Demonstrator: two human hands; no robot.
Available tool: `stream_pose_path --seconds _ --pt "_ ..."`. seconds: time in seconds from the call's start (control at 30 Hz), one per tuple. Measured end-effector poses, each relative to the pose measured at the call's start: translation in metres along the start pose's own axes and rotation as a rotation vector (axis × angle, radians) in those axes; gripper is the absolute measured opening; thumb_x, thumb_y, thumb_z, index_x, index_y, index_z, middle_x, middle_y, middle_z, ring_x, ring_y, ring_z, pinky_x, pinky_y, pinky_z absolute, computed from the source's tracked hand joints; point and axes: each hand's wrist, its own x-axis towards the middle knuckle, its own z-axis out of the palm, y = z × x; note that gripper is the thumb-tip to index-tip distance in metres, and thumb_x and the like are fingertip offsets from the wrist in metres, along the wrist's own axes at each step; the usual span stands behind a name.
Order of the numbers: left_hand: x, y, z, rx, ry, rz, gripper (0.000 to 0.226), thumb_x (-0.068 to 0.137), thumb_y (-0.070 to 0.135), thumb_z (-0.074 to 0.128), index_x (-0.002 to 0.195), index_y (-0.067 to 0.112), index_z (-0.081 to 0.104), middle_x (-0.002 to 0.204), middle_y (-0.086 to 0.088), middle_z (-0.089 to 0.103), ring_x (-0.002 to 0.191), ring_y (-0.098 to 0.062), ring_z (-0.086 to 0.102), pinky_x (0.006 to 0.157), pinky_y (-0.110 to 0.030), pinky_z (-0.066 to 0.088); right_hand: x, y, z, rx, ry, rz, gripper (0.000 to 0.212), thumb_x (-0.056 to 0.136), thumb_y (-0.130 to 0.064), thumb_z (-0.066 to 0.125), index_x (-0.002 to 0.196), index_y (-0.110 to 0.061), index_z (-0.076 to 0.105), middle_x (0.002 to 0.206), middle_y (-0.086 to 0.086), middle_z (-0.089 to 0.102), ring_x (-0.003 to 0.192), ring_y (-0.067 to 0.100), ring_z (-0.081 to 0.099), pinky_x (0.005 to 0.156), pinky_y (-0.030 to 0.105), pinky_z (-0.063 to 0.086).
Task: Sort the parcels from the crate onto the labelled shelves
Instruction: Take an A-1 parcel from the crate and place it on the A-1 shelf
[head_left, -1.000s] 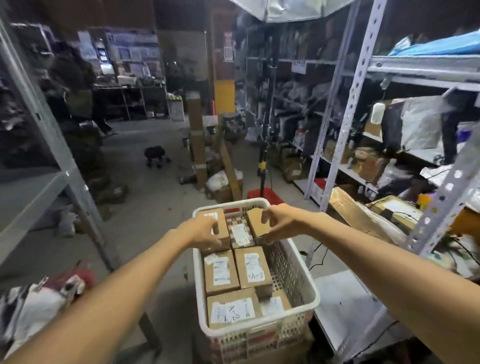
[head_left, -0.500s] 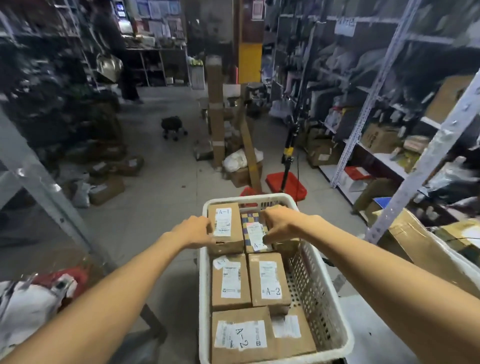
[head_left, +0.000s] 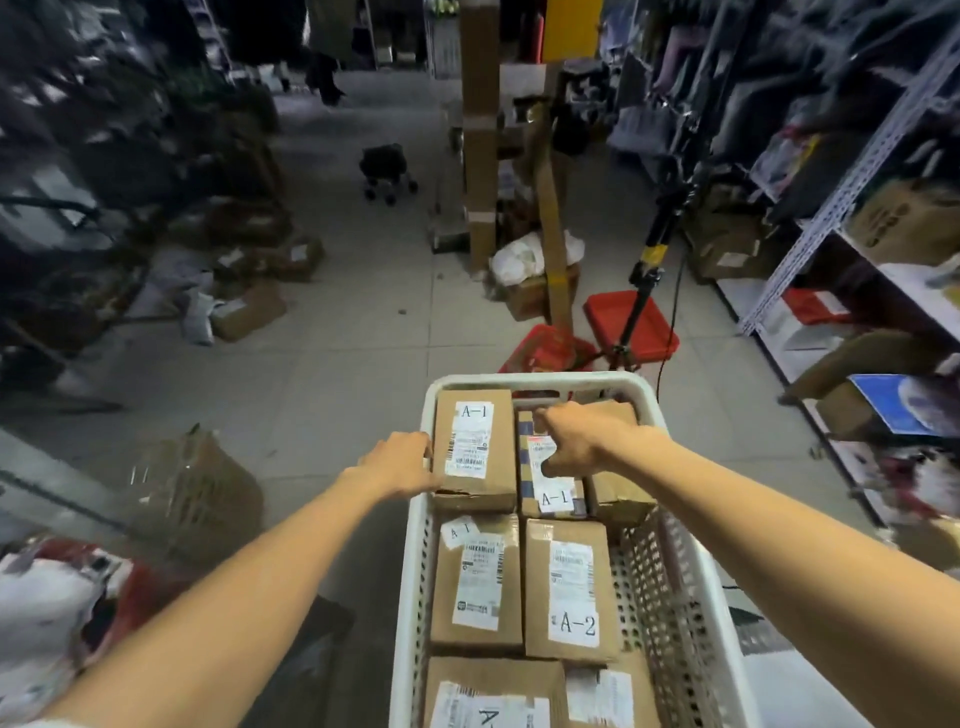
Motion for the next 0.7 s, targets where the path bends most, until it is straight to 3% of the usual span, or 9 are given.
stream_pose_path --seconds 0.1,0.27,0.37,0.47,0.57,0.7 --pt "0.038 -0.012 0.017 -0.029 -0.020 0.026 0.049 0.082 0.034 0.065 0.123 0.011 0.051 0.122 -0.010 0.056 0.108 -0.028 0.055 0.089 -0.036 0.047 0.043 0.011 0.023 0.051 -0.024 0.039 0.023 0.080 -0.025 0.063 0.094 -0.021 0.046 0.115 0.011 0.060 0.096 0.024 0.054 0.071 0.029 0.038" --pt "0.096 -0.031 0.043 0.005 0.012 0.070 0.043 0.080 0.037 0.067 0.116 0.017 0.053 0.115 -0.003 0.058 0.100 -0.022 0.058 0.082 -0.034 0.048 0.110 0.017 0.077 0.069 -0.124 0.104 0.034 0.084 -0.029 0.062 0.110 -0.011 0.050 0.117 0.013 0.055 0.098 0.028 0.054 0.073 0.033 0.042" --pt "0.124 -0.029 0.060 -0.077 0.007 0.060 0.044 0.082 0.022 0.067 0.120 0.012 0.048 0.115 -0.007 0.053 0.104 -0.025 0.056 0.089 -0.038 0.049 0.137 0.018 0.104 0.093 -0.083 0.184 0.044 0.086 -0.034 0.059 0.119 -0.009 0.047 0.123 0.015 0.054 0.110 0.033 0.054 0.078 0.036 0.041" --pt "0.147 -0.021 0.077 -0.126 -0.038 0.001 0.059 0.083 0.015 0.065 0.133 0.006 0.035 0.126 -0.014 0.039 0.114 -0.032 0.049 0.098 -0.039 0.044 0.154 0.024 0.129 0.139 -0.041 0.364 0.057 0.087 -0.046 0.057 0.126 -0.006 0.043 0.127 0.016 0.053 0.115 0.034 0.053 0.089 0.040 0.043" --pt "0.161 -0.012 0.084 -0.199 -0.030 -0.114 0.079 0.082 0.017 0.068 0.142 0.002 0.018 0.134 -0.019 0.025 0.127 -0.038 0.032 0.107 -0.040 0.035 0.164 0.030 0.144 0.399 -0.046 0.503 0.072 0.080 -0.053 0.066 0.127 -0.005 0.040 0.127 0.017 0.054 0.115 0.034 0.053 0.089 0.038 0.043" --pt "0.168 -0.004 0.091 -0.370 -0.007 -0.203 0.103 0.074 0.015 0.072 0.147 0.001 0.001 0.135 -0.018 0.019 0.129 -0.035 0.021 0.111 -0.041 0.031 0.172 0.027 0.157 0.885 0.042 0.542 0.071 0.077 -0.037 0.077 0.130 -0.007 0.040 0.128 0.011 0.056 0.115 0.027 0.054 0.084 0.028 0.040"
